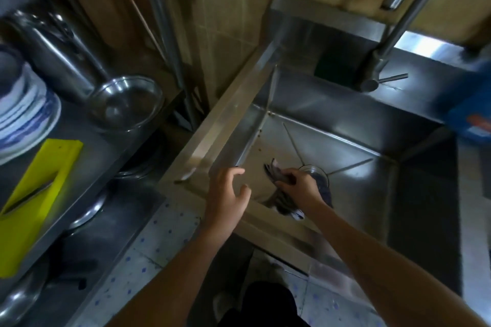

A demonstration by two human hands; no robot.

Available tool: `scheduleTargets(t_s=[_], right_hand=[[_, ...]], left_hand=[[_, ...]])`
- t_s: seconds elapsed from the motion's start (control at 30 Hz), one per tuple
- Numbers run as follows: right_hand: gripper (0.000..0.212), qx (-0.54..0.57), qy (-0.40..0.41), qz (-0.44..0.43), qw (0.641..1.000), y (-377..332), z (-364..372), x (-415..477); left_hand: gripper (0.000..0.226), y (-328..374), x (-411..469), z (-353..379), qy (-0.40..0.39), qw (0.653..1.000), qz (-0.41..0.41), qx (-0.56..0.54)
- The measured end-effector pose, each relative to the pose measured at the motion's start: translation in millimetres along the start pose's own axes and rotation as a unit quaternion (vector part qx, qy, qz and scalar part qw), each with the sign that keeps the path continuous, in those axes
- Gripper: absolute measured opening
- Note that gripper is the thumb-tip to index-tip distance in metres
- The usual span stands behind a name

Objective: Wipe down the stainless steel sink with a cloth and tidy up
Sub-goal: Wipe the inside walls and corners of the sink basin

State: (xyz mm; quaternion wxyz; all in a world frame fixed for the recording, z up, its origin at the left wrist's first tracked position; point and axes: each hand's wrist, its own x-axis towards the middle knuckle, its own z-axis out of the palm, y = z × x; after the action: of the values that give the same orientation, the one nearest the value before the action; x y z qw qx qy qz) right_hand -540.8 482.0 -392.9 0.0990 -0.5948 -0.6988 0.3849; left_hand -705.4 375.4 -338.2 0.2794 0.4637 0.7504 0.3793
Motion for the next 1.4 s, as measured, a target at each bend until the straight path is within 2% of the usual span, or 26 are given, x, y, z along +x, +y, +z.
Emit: scheduleTargets(t_s=[0.23, 0.47, 0.7, 0.8, 0.93, 1.03, 1.13, 1.27, 1.4], right_hand=[[0.035, 0.017, 0.009, 0.019, 1.0, -17, -3, 15], [0.029, 0.116, 0.042, 0.084, 0.989, -17, 29, 59], [0.026, 0.11, 0.039, 0.106, 0.988, -32, 64, 86], [0.027, 0.107, 0.036, 0.141, 0.984, -32, 76, 92], [0.031, 0.097, 0.043, 0.205, 0.973, -33, 93, 94], [0.033, 0.1, 0.064, 0.232, 0.965, -34, 105, 96], [0.034, 0.108, 0.069, 0.261, 0.957, -37, 114, 104], [0.038, 0.102, 0.067, 0.26, 0.958, -36, 129, 116], [0.046, 0.058, 0.015, 0.22, 0.974, -30, 143, 122]], left_hand=[[0.028, -7, 51, -37, 0.009, 0.993, 0.098, 0.062], [0.03, -15, 126, -42, -0.023, 0.979, 0.161, 0.12], [0.028, -3, 178, -37, -0.044, 0.974, 0.193, 0.11], [0.03, -2, 203, -33, -0.073, 0.965, 0.211, 0.137], [0.037, -5, 240, -21, -0.112, 0.965, 0.18, 0.151], [0.041, -8, 267, -13, -0.171, 0.944, 0.215, 0.181], [0.045, -7, 288, -3, -0.194, 0.924, 0.249, 0.217], [0.047, -7, 297, 11, -0.178, 0.907, 0.282, 0.256], [0.047, -11, 296, 15, -0.15, 0.897, 0.306, 0.282]])
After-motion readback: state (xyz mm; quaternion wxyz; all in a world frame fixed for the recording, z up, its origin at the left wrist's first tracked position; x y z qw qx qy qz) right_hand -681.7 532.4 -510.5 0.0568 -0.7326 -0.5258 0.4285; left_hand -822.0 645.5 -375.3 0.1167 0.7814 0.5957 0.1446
